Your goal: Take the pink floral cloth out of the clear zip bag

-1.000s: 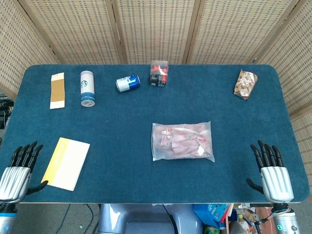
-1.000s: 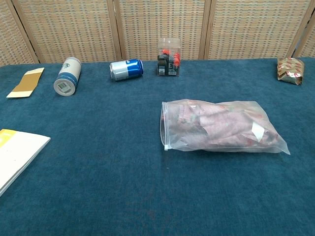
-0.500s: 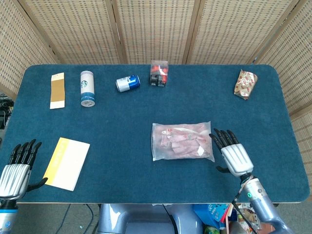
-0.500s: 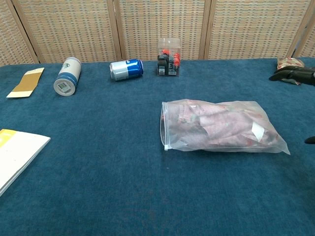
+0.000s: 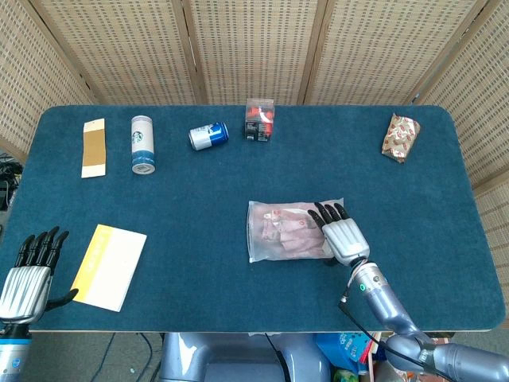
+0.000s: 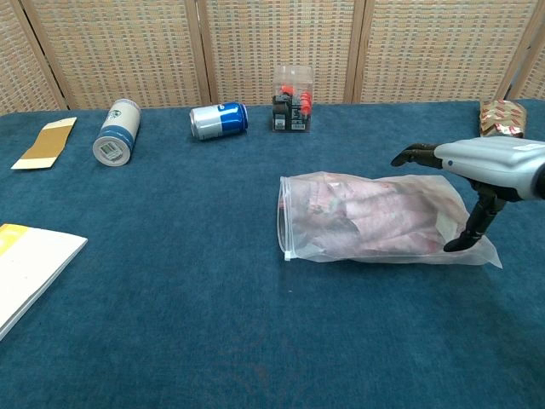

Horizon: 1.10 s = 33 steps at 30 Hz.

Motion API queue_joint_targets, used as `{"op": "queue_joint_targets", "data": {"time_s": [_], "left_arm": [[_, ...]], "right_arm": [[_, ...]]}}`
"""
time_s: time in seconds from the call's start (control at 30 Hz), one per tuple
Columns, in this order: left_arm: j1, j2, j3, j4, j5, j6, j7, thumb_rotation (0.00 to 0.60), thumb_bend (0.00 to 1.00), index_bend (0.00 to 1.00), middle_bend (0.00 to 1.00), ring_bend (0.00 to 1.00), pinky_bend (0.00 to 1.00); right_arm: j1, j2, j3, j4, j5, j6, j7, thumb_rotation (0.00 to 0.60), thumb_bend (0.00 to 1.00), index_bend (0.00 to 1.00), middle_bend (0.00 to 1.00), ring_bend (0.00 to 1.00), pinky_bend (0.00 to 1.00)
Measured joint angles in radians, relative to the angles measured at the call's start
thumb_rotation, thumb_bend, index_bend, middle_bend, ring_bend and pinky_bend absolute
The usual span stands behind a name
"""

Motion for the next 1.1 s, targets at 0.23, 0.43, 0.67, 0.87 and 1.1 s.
{"op": "queue_joint_targets", "data": {"time_s": [0.23, 0.43, 0.67, 0.87, 1.1], "left_arm": [[-0.006, 0.003, -0.002, -0.006, -0.020, -0.017, 0.013, 0.600, 0.09, 0.00, 0.00, 0.00, 0.00], [-0.012, 0.005, -0.005, -0.003, -0.039, -0.031, 0.008, 0.600, 0.09, 0.00, 0.00, 0.00, 0.00], [-0.021, 0.003, -0.011, 0.001, -0.054, -0.044, 0.003, 0.600, 0.09, 0.00, 0.00, 0.00, 0.00], [-0.023, 0.003, -0.008, 0.002, -0.051, -0.044, -0.003, 0.600, 0.09, 0.00, 0.00, 0.00, 0.00], [-0.032, 0.002, -0.007, 0.003, -0.051, -0.059, -0.014, 0.600, 0.09, 0.00, 0.00, 0.00, 0.00]], "right_arm": [[0.060, -0.042, 0.005, 0.037, 0.157, -0.014, -0.064, 0.600, 0.00, 0.00, 0.00, 0.00, 0.00], [0.139, -0.069, -0.008, 0.074, 0.336, -0.029, -0.149, 0.600, 0.00, 0.00, 0.00, 0.00, 0.00], [0.206, -0.100, -0.036, 0.133, 0.392, -0.033, -0.185, 0.600, 0.00, 0.01, 0.04, 0.00, 0.02], [0.217, -0.114, -0.057, 0.165, 0.341, -0.028, -0.162, 0.600, 0.60, 0.51, 0.54, 0.41, 0.52], [0.196, -0.129, -0.061, 0.187, 0.163, -0.026, 0.011, 0.600, 0.97, 0.67, 0.66, 0.54, 0.66]]}}
